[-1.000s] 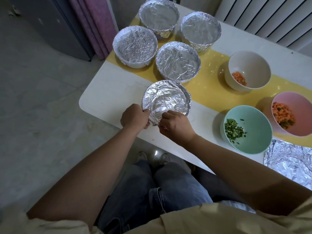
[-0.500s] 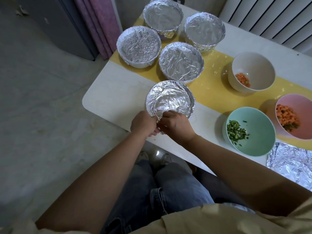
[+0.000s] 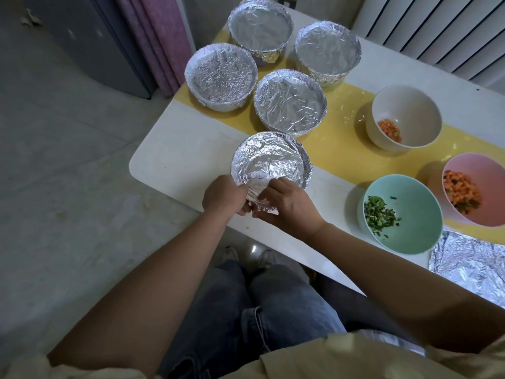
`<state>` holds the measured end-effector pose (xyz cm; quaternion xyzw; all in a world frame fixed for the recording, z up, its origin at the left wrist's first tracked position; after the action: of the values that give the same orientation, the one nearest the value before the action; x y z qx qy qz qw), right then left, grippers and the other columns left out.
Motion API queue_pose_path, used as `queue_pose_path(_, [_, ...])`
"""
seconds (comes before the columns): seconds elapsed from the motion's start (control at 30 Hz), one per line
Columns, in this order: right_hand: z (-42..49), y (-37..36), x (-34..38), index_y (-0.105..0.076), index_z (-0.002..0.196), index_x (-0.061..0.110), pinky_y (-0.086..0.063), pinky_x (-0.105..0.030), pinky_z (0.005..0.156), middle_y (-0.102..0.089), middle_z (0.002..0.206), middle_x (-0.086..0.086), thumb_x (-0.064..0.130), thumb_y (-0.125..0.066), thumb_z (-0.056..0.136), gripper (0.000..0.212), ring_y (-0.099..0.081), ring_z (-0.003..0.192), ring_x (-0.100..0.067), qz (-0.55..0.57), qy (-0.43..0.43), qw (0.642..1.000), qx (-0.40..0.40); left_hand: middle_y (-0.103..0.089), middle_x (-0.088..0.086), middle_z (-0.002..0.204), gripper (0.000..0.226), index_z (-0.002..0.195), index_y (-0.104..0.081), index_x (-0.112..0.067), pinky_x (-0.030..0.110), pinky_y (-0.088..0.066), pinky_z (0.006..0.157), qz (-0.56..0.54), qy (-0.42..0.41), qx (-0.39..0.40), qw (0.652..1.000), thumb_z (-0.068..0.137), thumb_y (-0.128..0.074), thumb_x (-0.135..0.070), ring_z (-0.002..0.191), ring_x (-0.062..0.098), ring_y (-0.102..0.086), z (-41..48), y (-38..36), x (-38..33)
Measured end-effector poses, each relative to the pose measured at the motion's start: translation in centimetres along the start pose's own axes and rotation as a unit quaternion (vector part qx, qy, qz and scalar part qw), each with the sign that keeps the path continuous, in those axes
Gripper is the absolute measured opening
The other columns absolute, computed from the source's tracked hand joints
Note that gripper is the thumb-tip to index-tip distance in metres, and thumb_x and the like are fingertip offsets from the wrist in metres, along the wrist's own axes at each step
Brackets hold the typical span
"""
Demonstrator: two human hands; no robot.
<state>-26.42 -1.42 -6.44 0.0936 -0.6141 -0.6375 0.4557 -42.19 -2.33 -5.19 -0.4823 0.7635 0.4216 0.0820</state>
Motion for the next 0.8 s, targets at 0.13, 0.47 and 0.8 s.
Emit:
queue_pose_path(0.13, [-0.5,-0.3,-0.1,-0.064,0.079,0.01,-0.044,-0.034,0.059,-0.056,0.075,-0.005,0.035,-0.079,0.076,0.029,-0.053,0.068,-0.026,-0.026,-0.014,1.0,0.0,-0.072,0.003,0.059,0.036,0.081,-0.069,-0.006,0.037,-0.059,0.079,0.002,-0.001,0.011,1.0,0.093,-0.046,-0.031,0.056,0.016,-0.071,0.0,0.3,-0.2])
queue_pose_path(0.47, [0.8,-0.5,1.1,-0.057,0.057,0.008,-0.041,-0.027,0.049,-0.054,0.06,-0.006,0.0,-0.075,0.062,0.021,-0.053,0.055,-0.028,-0.029,-0.012,0.999,-0.004,-0.072,0.003,0.063,0.034,0.086,-0.068,-0.007,0.037,-0.06,0.077,-0.049,0.024,-0.009,0.998,0.093,-0.047,-0.034,0.056,0.017,-0.071,0.0,-0.2,0.1])
queue_pose_path(0.8, [1.0,-0.4,0.8,-0.066,0.067,0.007,-0.044,-0.029,0.049,-0.058,0.065,-0.005,0.026,-0.06,0.083,0.026,-0.056,0.059,-0.027,0.012,-0.026,1.0,0.0,-0.066,0.019,0.064,0.021,0.085,-0.056,0.004,0.037,-0.049,0.068,-0.134,0.081,0.041,0.987,0.092,-0.042,-0.011,0.069,0.035,-0.072,-0.4,-1.9,-0.3])
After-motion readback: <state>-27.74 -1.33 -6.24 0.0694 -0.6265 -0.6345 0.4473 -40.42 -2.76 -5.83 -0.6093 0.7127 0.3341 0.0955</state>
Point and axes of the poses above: each hand's wrist, its own z-axis towards the middle knuckle, its own y-axis out of the back of the hand, x = y × z, the point moved 2 cm from there along z, towards the middle knuckle
